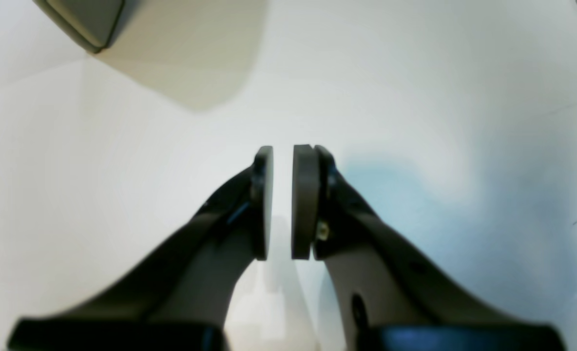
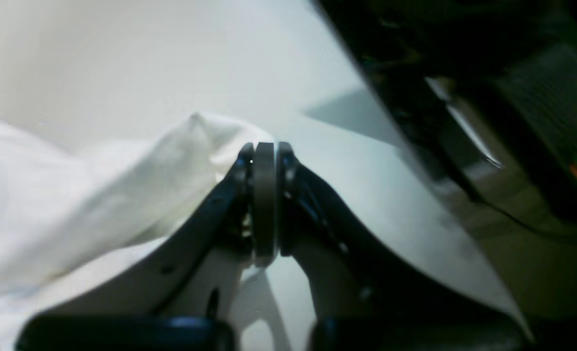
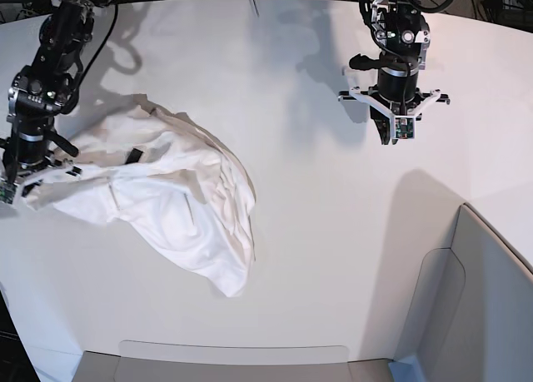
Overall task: Layout the t-shirt on the table in an organized manner, then fold the t-shirt properly
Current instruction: 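Drag the held t-shirt away from the left gripper with the right gripper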
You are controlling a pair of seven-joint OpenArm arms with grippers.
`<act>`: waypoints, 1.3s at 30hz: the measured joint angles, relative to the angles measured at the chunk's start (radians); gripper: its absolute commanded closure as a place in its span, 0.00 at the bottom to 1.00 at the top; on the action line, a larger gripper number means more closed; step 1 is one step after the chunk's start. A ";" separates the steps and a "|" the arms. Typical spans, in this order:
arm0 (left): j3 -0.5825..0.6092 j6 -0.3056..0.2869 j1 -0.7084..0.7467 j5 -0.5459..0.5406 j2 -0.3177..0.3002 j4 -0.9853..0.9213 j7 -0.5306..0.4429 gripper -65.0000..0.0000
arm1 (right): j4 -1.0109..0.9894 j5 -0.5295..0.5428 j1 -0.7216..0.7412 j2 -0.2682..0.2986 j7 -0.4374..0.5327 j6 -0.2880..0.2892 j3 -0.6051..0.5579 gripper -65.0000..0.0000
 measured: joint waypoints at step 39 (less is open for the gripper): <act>0.002 0.000 0.014 0.000 -0.002 0.000 0.001 0.87 | -0.013 0.375 -0.292 -0.013 -0.042 0.001 0.134 0.76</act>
